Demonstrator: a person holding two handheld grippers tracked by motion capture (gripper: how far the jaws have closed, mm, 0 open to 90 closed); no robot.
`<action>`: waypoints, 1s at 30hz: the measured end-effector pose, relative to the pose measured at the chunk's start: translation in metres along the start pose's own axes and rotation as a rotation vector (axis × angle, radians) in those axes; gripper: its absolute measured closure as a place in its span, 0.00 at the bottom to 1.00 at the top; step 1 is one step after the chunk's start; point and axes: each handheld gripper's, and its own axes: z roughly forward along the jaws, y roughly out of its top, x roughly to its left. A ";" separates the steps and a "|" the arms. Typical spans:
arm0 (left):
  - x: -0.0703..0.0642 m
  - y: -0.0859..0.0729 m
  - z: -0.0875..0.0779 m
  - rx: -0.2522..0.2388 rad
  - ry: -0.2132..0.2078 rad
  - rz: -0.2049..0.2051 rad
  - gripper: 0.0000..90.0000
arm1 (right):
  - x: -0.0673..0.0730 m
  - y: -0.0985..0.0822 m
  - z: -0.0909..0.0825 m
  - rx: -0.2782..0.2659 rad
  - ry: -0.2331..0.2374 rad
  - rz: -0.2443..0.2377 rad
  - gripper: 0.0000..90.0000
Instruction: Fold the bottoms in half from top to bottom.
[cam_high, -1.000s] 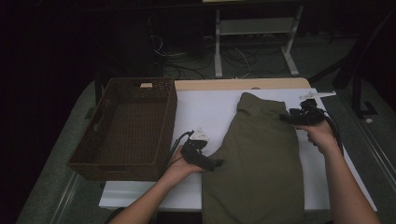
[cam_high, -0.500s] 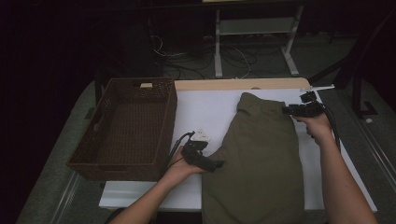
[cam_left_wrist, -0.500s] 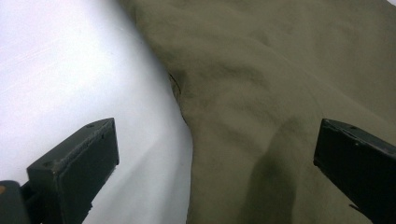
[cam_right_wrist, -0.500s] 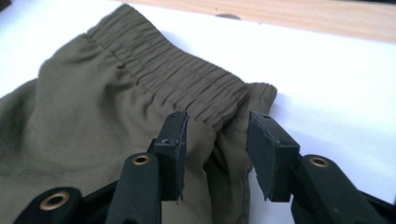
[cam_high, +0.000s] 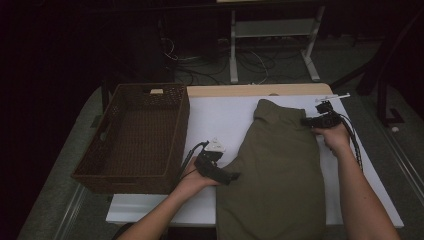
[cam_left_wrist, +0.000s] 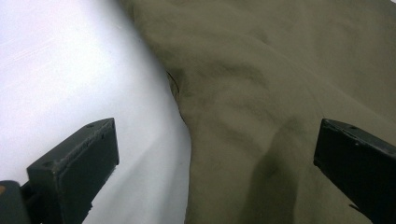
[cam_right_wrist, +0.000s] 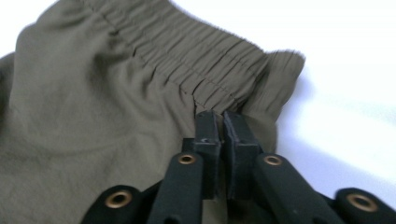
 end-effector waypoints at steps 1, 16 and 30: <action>0.000 0.000 0.000 -0.001 0.000 0.000 0.00 | 0.000 0.001 -0.002 -0.012 -0.009 -0.003 0.97; 0.001 0.000 0.000 0.001 0.002 -0.005 0.00 | -0.014 -0.004 0.002 -0.009 -0.061 0.033 0.69; 0.001 -0.002 0.001 0.006 0.008 -0.009 0.00 | -0.009 -0.020 0.007 -0.030 -0.044 0.023 0.81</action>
